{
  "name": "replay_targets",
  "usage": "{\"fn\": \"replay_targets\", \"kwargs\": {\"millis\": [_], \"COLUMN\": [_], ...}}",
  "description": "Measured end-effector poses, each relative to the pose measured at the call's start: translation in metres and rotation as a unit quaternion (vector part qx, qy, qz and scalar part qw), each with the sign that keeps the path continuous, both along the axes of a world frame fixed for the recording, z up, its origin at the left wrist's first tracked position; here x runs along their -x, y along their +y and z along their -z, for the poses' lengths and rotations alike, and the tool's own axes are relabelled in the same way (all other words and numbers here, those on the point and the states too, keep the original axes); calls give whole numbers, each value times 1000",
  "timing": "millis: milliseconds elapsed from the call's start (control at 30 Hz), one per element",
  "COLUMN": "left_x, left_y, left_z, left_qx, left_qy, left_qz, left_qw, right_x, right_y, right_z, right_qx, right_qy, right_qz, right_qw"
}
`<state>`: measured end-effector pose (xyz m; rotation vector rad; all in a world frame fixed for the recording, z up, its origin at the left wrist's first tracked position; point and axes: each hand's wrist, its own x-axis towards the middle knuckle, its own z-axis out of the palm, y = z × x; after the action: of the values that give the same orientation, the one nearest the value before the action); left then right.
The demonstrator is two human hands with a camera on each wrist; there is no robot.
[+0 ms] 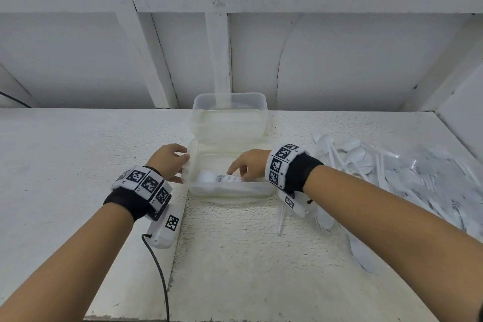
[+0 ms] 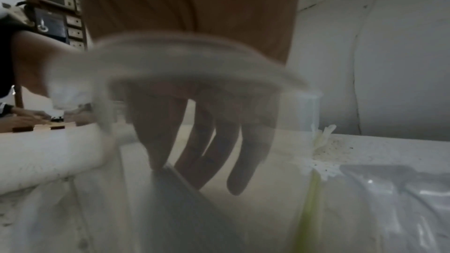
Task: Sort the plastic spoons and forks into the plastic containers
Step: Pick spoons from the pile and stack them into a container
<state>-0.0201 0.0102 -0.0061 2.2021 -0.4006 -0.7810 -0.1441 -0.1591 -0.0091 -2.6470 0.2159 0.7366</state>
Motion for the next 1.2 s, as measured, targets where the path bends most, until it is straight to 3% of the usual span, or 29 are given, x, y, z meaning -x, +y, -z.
{"fn": "replay_targets", "kwargs": {"millis": [667,767,833,1000,1200], "left_x": [-1,1,3,43,132], "left_y": [0,1,-2,-31,-101], "left_z": [1,-5,-12,-49,-66], "left_qx": [-25,-62,-94,22,120], "left_qy": [-24,-73,-158,-314,-301], "left_qz": [8,16,29,76,250], "left_qw": [999,995,983,946,913], "right_x": [-2,1,6,54,155], "right_y": [9,5,1,-27,-86], "right_z": [5,0,-11,-55,-73], "right_qx": [-17,-3,-1,-38,8], "right_qy": [-45,-54,-77,-192,-228], "right_qz": [13,12,19,76,174], "right_qw": [999,998,997,978,958]}}
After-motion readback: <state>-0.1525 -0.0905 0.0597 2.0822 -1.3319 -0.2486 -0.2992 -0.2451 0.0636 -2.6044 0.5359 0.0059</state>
